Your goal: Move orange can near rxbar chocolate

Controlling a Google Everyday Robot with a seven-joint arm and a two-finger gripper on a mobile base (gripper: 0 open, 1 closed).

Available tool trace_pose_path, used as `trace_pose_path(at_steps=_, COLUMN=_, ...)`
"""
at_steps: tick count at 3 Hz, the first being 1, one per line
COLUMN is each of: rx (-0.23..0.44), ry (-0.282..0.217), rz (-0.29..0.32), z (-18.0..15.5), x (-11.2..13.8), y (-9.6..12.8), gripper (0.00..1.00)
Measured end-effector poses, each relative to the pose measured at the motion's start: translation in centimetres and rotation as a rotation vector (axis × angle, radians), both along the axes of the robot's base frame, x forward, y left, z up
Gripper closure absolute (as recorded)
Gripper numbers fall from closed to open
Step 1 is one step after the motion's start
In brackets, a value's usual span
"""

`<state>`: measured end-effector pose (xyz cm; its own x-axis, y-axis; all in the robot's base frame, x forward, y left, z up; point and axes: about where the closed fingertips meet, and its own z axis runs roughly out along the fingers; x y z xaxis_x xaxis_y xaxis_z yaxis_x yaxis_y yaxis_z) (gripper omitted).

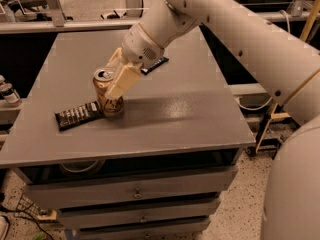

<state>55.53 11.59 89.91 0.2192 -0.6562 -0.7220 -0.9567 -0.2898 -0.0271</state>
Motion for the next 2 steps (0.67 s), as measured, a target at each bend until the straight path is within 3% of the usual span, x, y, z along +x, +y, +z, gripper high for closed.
trace_pose_path(at_steps=2, rx=-0.006, ry=0.044, rz=0.023, z=-1.34, x=-0.08, y=0.63, gripper=0.97)
